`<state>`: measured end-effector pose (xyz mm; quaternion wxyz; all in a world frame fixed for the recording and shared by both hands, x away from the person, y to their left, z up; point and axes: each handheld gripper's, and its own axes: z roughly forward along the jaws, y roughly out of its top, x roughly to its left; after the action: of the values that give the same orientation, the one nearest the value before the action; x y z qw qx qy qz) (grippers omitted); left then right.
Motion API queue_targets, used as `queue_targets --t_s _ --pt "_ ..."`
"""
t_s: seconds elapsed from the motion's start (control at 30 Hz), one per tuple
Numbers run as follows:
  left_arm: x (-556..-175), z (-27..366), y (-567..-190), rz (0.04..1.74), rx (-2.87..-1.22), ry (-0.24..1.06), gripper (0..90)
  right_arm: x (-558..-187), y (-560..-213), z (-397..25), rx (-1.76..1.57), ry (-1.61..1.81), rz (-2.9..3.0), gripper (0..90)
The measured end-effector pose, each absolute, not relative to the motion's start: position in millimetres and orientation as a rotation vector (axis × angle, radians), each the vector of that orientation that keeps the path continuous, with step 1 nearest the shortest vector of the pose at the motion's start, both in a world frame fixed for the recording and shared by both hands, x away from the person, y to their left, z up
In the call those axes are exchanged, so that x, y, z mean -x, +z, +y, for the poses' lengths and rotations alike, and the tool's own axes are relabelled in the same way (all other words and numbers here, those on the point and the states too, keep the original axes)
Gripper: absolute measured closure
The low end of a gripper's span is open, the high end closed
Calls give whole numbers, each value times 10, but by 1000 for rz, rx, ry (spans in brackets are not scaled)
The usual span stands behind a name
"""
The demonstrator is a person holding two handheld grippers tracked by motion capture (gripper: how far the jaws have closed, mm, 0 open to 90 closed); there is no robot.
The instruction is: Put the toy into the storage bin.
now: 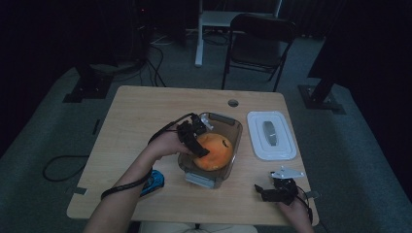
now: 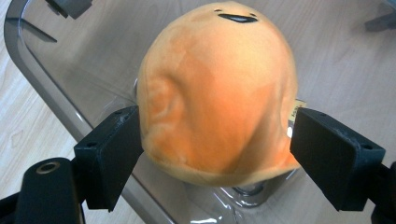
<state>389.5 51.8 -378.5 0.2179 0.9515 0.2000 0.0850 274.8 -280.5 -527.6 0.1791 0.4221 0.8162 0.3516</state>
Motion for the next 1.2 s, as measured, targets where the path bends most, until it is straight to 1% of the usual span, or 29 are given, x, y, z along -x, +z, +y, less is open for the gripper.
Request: queue_targets --t_s 0.27,0.77,1.2 --pt "-3831 621 -3724 558 -2608 246 177 -2749 -5277 -2805 -1197 994 2304 133" --pt "-3756 1021 -3668 617 -2534 255 178 -2749 -5277 -2806 -1195 993 2305 132" --pt "-3628 1390 -3696 655 -2498 280 178 -2749 -5277 -2807 -1194 993 2304 132"
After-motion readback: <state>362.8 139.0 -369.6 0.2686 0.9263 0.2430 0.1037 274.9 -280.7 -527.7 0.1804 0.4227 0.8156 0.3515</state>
